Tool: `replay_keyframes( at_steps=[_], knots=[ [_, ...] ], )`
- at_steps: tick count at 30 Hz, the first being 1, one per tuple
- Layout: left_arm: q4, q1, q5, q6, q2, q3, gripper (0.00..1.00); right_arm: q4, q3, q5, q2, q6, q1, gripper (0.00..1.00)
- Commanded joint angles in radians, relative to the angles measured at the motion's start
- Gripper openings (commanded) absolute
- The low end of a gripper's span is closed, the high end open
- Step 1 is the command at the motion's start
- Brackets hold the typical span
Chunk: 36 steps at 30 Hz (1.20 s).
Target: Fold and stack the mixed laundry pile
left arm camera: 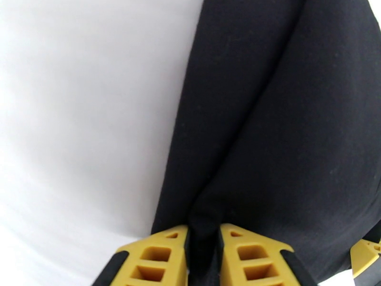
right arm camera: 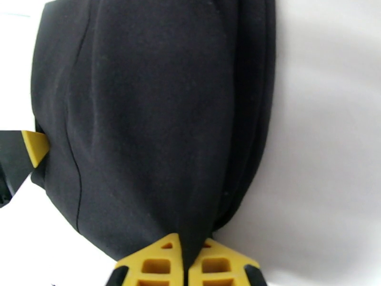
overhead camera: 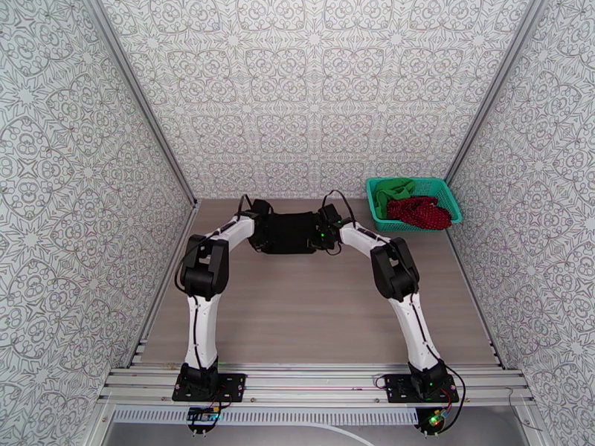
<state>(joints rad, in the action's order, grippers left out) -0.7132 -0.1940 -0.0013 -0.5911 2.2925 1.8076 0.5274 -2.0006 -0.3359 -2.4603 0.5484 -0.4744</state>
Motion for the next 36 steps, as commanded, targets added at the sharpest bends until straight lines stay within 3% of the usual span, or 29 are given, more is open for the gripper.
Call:
replay_keyframes(
  at_steps=[1,11,19,24,28,36],
  knots=[
    [-0.108,0.053,-0.053,0.058,0.124,0.057,0.24,0.070,-0.100,0.021,-0.116,0.066,-0.004,0.05],
    [-0.174,0.098,-0.043,0.057,0.214,0.199,0.25,0.194,-0.509,0.007,-0.336,0.142,-0.022,0.07],
    [-0.190,0.112,-0.025,0.066,0.238,0.261,0.28,0.167,-0.488,0.021,-0.322,0.158,-0.021,0.13],
    [-0.167,0.101,0.000,0.068,0.174,0.208,0.33,0.162,-0.421,0.045,-0.261,0.126,-0.017,0.36],
    [-0.167,0.086,0.003,0.084,0.091,0.173,0.41,0.094,-0.263,0.070,-0.106,0.093,0.004,0.52],
    [-0.210,0.076,-0.059,0.125,-0.118,0.166,0.59,0.032,0.140,0.133,0.319,-0.039,0.065,0.66]
  ],
)
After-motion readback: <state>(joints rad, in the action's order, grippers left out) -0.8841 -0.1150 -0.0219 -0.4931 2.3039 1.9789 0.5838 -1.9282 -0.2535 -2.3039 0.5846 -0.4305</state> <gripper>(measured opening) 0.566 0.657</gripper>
